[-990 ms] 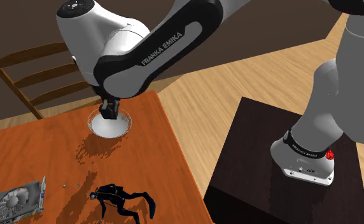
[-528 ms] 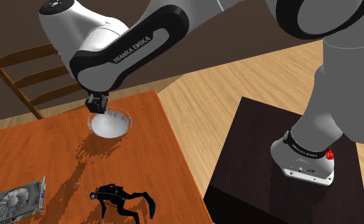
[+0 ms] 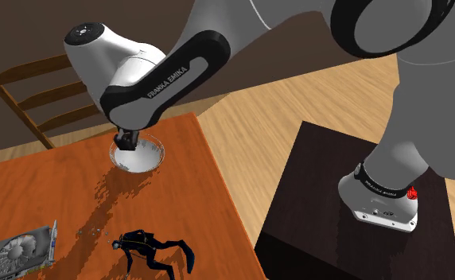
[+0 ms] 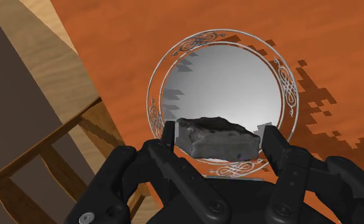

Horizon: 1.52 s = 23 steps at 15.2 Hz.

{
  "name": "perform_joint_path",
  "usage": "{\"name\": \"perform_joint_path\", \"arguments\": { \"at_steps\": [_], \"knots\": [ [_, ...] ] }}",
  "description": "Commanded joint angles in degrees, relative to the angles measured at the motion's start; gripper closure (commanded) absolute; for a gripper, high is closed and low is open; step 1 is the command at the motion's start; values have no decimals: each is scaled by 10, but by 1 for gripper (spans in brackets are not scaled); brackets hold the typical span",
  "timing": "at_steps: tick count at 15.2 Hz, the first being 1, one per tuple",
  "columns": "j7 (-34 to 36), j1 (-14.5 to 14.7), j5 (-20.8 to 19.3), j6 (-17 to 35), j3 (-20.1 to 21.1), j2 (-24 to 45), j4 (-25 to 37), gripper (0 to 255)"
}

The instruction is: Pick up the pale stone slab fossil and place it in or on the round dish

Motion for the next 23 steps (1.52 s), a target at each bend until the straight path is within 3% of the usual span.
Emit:
{"name": "perform_joint_path", "arguments": {
  "at_steps": [1, 12, 13, 18, 23],
  "knots": [
    [2, 1, -1, 11, -1, 9, -1, 255],
    [5, 1, -3, 27, -2, 23, -4, 255],
    [5, 1, -3, 27, -2, 23, -4, 0],
    [5, 1, -3, 27, -2, 23, -4, 0],
    [3, 5, 0, -18, 2, -27, -10, 0]
  ]
}}
